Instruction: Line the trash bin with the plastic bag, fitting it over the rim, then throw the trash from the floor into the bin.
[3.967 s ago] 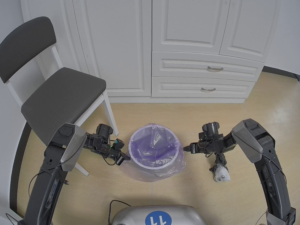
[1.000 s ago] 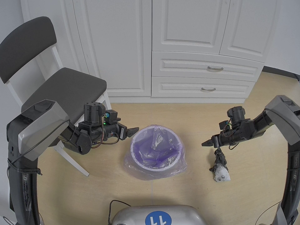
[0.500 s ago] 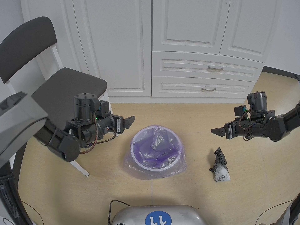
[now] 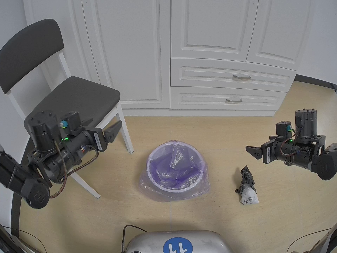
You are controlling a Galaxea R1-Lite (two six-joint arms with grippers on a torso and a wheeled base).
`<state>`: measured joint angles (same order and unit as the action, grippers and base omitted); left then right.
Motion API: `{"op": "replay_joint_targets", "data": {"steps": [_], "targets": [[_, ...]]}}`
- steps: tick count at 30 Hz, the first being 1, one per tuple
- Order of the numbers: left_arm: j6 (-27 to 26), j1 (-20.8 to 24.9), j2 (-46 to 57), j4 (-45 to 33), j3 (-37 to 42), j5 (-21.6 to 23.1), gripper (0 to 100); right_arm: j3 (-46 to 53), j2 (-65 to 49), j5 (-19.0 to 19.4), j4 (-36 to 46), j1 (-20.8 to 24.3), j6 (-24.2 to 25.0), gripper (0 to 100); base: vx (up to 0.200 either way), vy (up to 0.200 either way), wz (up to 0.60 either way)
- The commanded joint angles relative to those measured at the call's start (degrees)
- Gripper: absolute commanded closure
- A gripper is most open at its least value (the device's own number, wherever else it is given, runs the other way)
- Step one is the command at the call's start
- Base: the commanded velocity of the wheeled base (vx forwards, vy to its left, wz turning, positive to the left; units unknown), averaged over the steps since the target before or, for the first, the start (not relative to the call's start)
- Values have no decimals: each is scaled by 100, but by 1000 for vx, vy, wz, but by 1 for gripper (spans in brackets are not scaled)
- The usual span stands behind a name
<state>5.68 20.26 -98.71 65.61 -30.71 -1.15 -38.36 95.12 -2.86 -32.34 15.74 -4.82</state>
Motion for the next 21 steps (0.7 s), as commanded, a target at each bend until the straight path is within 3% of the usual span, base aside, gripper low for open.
{"op": "replay_joint_targets", "data": {"steps": [1,2,4,8,12,16,21], "targets": [[223,-101,343,1121,944,-26,0,83,-46,-127,-79,-27,7,0,0,0,0],[188,-101,273,1586,1067,27,0,-40,138,-153,-44,-62,77,0,0,0,0],[82,-92,238,1692,1032,9,0,-127,270,-171,0,-88,227,0,0,0,0],[-269,-128,291,1419,997,-26,0,-347,516,-179,237,-71,429,0,0,0,0],[-331,-154,651,479,838,-26,0,-1138,604,-171,1529,-150,895,0,0,0,0],[-252,-259,1134,-883,434,-35,0,-2395,1245,32,3243,-528,1510,0,0,0,0],[-32,-277,1627,-2333,21,-35,0,-3432,2546,330,3928,-1082,1686,0,0,0,0]]}}
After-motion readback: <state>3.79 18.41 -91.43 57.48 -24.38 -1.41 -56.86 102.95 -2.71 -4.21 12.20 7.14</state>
